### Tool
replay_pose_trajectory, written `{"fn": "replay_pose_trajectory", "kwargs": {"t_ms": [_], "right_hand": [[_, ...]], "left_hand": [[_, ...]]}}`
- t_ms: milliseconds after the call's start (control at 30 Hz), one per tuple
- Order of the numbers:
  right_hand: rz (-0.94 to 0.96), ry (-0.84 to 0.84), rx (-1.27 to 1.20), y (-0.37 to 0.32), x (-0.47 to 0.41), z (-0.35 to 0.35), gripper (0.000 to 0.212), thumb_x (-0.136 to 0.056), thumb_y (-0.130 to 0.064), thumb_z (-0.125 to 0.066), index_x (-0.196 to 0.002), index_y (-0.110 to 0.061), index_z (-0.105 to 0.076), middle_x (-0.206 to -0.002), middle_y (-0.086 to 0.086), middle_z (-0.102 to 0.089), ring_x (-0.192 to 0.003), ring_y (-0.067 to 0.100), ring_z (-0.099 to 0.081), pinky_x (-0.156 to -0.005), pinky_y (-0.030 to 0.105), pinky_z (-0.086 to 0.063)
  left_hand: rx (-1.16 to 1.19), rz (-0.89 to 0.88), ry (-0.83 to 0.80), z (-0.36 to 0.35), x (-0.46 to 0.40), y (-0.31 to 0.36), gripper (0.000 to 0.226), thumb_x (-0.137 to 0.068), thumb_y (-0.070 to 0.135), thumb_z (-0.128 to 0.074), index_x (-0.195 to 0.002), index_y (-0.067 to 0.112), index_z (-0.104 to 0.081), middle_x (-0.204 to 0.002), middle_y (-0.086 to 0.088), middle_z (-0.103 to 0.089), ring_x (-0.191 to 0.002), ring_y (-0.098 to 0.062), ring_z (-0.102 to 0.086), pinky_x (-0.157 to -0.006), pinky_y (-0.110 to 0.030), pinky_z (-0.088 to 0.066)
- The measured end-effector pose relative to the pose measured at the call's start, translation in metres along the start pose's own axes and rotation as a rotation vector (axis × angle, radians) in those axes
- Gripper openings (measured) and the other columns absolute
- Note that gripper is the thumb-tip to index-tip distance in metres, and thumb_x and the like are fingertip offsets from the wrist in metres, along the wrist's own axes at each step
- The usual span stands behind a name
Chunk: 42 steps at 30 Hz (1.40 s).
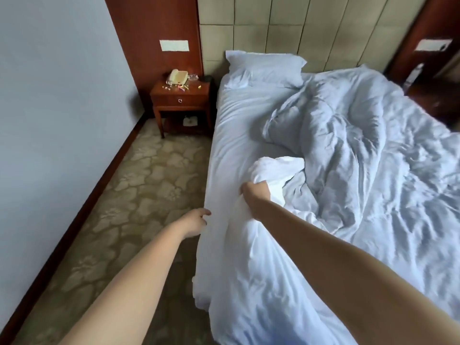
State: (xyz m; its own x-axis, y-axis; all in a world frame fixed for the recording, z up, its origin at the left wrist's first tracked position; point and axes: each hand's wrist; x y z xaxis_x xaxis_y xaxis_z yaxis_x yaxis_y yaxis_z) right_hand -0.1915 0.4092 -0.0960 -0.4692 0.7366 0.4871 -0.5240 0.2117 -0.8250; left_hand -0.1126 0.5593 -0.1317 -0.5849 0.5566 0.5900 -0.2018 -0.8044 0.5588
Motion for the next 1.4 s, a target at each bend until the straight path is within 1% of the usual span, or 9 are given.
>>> {"fn": "replay_pose_trajectory", "kwargs": {"t_ms": [167,367,500,600,733,833,1000,1267,1400], "right_hand": [[-0.021,0.033,-0.001,-0.006,-0.014,-0.039,0.034,-0.085,-0.016,-0.059,-0.116,-0.011,-0.047,-0.103,0.009,-0.054,-0.094,0.029,-0.055,-0.066,0.027,-0.045],[-0.014,-0.055,0.296,-0.016,-0.086,-0.094,0.061,-0.090,-0.046,-0.057,-0.135,-0.009,-0.041,-0.129,0.009,-0.052,-0.115,0.028,-0.053,-0.084,0.030,-0.043],[-0.221,-0.167,0.441,-0.026,-0.134,-0.126,0.072,-0.088,-0.061,-0.052,-0.135,-0.007,-0.043,-0.127,0.007,-0.053,-0.116,0.024,-0.052,-0.094,0.030,-0.040],[-0.238,-0.200,0.525,-0.030,-0.153,-0.145,0.064,-0.093,-0.054,-0.047,-0.134,-0.004,-0.046,-0.119,0.006,-0.053,-0.107,0.024,-0.052,-0.081,0.025,-0.043],[-0.182,-0.055,0.659,-0.059,-0.187,-0.160,0.056,-0.097,-0.046,-0.044,-0.137,-0.007,-0.044,-0.139,0.011,-0.048,-0.126,0.028,-0.046,-0.098,0.028,-0.036],[-0.202,0.082,0.644,-0.082,-0.208,-0.168,0.038,-0.095,-0.042,-0.047,-0.110,-0.007,-0.053,-0.112,0.012,-0.055,-0.118,0.030,-0.052,-0.083,0.026,-0.039],[-0.289,0.238,0.561,-0.110,-0.220,-0.181,0.049,-0.095,-0.038,-0.050,-0.134,-0.007,-0.047,-0.131,0.014,-0.052,-0.120,0.030,-0.050,-0.097,0.030,-0.042],[-0.418,0.360,0.487,-0.106,-0.274,-0.163,0.049,-0.093,-0.033,-0.052,-0.134,-0.005,-0.047,-0.126,0.014,-0.056,-0.115,0.029,-0.054,-0.095,0.031,-0.046],[-0.461,0.366,0.457,-0.090,-0.333,-0.137,0.054,-0.091,-0.037,-0.052,-0.138,-0.012,-0.043,-0.136,0.012,-0.049,-0.123,0.029,-0.049,-0.100,0.034,-0.043]], "left_hand": [[-0.040,-0.106,-0.243,0.017,-0.044,0.010,0.084,-0.080,0.002,-0.066,-0.148,0.031,-0.027,-0.147,-0.001,-0.037,-0.132,-0.024,-0.039,-0.101,-0.032,-0.042],[-0.334,-0.134,-0.332,0.056,-0.126,0.000,0.037,-0.094,0.000,-0.040,-0.124,0.018,-0.050,-0.118,-0.006,-0.057,-0.096,-0.019,-0.055,-0.075,-0.020,-0.050],[-0.503,-0.172,-0.272,0.116,-0.186,-0.011,0.048,-0.095,0.000,-0.034,-0.139,0.016,-0.048,-0.144,-0.007,-0.044,-0.130,-0.024,-0.044,-0.102,-0.027,-0.040],[-0.528,-0.218,-0.235,0.148,-0.213,-0.010,0.052,-0.094,-0.002,-0.033,-0.142,0.017,-0.044,-0.147,-0.006,-0.041,-0.133,-0.023,-0.041,-0.108,-0.030,-0.037],[-0.600,-0.298,-0.302,0.190,-0.258,0.010,0.059,-0.091,-0.003,-0.032,-0.146,0.020,-0.037,-0.152,-0.006,-0.033,-0.137,-0.025,-0.036,-0.109,-0.032,-0.037],[-0.653,-0.412,-0.319,0.222,-0.286,0.034,0.059,-0.092,-0.002,-0.033,-0.147,0.021,-0.035,-0.152,-0.006,-0.032,-0.136,-0.026,-0.037,-0.109,-0.034,-0.038],[-0.760,-0.590,-0.372,0.267,-0.327,0.066,0.058,-0.092,0.003,-0.036,-0.145,0.025,-0.036,-0.150,-0.005,-0.035,-0.132,-0.026,-0.041,-0.104,-0.036,-0.041],[-0.926,-0.835,-0.424,0.262,-0.390,0.118,0.063,-0.088,0.002,-0.034,-0.145,0.029,-0.036,-0.150,-0.001,-0.036,-0.123,-0.024,-0.050,-0.087,-0.031,-0.046],[-1.034,-0.902,-0.476,0.225,-0.440,0.154,0.060,-0.090,0.003,-0.035,-0.145,0.029,-0.036,-0.150,0.000,-0.036,-0.130,-0.023,-0.043,-0.095,-0.033,-0.044]]}}
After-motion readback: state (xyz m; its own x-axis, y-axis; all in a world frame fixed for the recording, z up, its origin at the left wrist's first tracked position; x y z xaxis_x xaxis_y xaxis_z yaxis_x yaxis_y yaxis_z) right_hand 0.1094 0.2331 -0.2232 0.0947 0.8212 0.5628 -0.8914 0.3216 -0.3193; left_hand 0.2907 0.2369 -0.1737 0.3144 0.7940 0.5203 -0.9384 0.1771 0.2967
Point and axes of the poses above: each hand's wrist, its own x-axis away from the middle knuckle, its own z-axis out of the back of the hand, y = z × x
